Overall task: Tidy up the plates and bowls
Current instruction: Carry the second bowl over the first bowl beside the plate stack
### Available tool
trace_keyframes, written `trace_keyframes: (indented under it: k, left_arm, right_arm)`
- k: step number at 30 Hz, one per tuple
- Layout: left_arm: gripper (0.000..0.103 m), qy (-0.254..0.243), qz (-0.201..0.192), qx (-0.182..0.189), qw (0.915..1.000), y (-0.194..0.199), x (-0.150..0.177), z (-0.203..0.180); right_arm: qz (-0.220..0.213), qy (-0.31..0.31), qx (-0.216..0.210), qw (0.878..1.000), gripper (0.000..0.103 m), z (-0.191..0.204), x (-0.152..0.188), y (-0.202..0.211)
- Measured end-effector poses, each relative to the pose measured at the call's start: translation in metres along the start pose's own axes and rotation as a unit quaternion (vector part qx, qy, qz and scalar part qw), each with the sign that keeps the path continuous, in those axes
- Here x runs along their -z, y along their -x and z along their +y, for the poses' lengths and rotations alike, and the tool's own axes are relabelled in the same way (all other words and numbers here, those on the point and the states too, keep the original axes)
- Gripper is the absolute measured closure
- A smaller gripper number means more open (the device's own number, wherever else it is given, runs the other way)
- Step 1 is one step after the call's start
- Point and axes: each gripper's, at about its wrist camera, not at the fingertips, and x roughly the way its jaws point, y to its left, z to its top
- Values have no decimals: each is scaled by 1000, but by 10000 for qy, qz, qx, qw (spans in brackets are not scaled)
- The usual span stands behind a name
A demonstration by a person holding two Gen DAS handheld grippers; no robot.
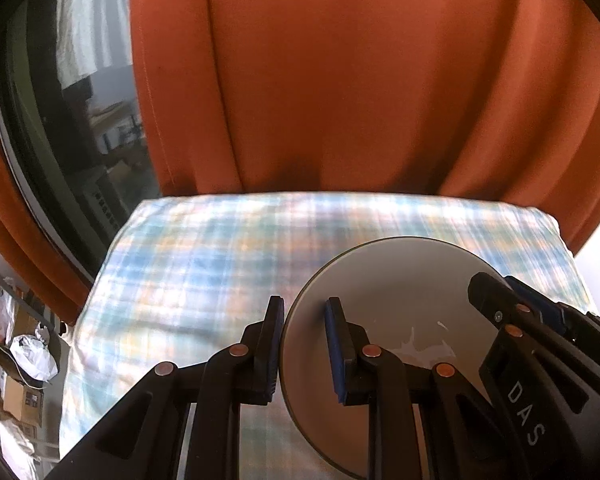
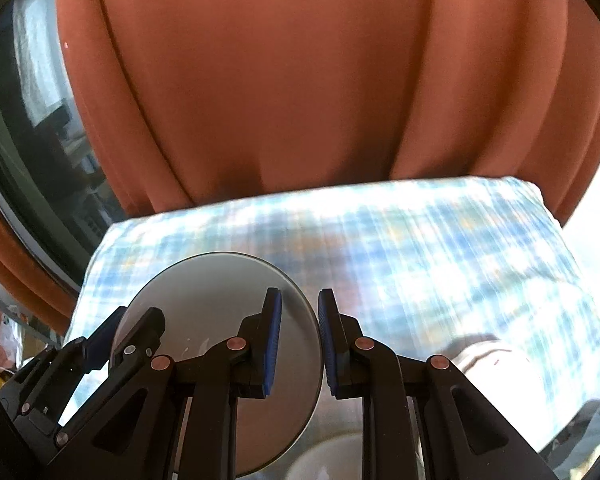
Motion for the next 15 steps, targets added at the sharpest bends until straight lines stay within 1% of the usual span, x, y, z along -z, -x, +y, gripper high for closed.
trace_keyframes:
  k: [6, 9, 11, 15]
  left_arm:
    - [84, -155, 88, 59, 9998, 10, 17, -25]
    - [84, -192, 122, 94, 9997, 14, 25, -37]
    - [84, -192, 136, 49, 9997, 17, 33, -45]
    - [84, -62, 233, -104, 9997, 24, 46, -56]
  right_arm:
    - [132, -277, 70, 9995, 80, -24, 24, 8]
    - [161, -309, 98, 9993, 80, -38, 33, 13]
    - [176, -333, 105, 9992, 80, -48, 39, 17]
    - [265, -274, -50, 9993, 80, -64, 49, 19]
